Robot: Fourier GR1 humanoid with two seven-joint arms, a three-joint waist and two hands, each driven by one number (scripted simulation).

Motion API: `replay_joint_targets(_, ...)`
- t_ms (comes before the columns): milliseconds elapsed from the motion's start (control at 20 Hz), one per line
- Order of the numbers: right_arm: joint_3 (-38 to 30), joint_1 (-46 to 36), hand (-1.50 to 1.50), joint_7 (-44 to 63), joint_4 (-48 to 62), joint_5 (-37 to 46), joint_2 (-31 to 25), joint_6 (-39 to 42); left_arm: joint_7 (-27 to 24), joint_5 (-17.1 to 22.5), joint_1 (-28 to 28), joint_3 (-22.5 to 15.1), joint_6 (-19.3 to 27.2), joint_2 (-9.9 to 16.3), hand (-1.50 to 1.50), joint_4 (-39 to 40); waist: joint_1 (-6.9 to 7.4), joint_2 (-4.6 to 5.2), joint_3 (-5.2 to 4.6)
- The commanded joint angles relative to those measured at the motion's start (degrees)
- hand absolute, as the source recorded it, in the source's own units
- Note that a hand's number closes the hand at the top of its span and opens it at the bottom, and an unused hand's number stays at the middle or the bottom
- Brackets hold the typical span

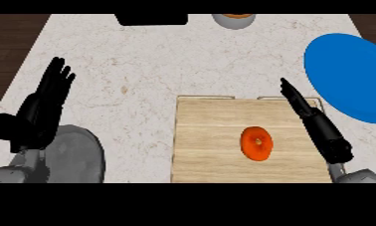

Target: Pick the squash from the tray and place it in the plate

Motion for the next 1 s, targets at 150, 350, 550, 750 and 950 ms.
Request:
replay_joint_targets(150, 1.6, -0.5, -1.50, 19.2, 12.0, -16.3, 4.3, 12.5, -4.1, -5.1, -5.5, -5.2, -5.9, 3.8, 0.00, -2.9, 2.46, 1.74, -1.49)
replay_joint_targets(350, 8.9, -7.5, -1.50, 25.8, 14.4, -5.4, -8.6, 21.7, -4.4, -5.7, -8.9, -9.8, -11.2, 5.1, 0.00, -4.9, 5.72, 1.69, -1.87)
replay_joint_targets(550, 11.7, -19.4, -1.50, 30.4, 15.5, -2.3, -9.9, 29.5, -6.1, -7.3, -7.5, -12.7, -12.5, 4.2, 0.00, -4.9, 6.29, 0.63, -1.72)
replay_joint_targets(750, 13.2, -33.0, -1.50, 39.4, 20.1, -2.0, -3.4, 34.8, -6.7, -7.7, -9.4, -10.8, -12.8, 4.7, 0.00, -1.8, 3.75, 0.21, -1.70)
replay_joint_targets(950, 15.2, -39.0, -1.50, 42.2, 28.5, 2.4, 4.7, 36.4, -8.1, -7.7, -8.2, -8.3, -13.2, 4.7, 0.00, 0.4, 1.67, -0.09, -1.65)
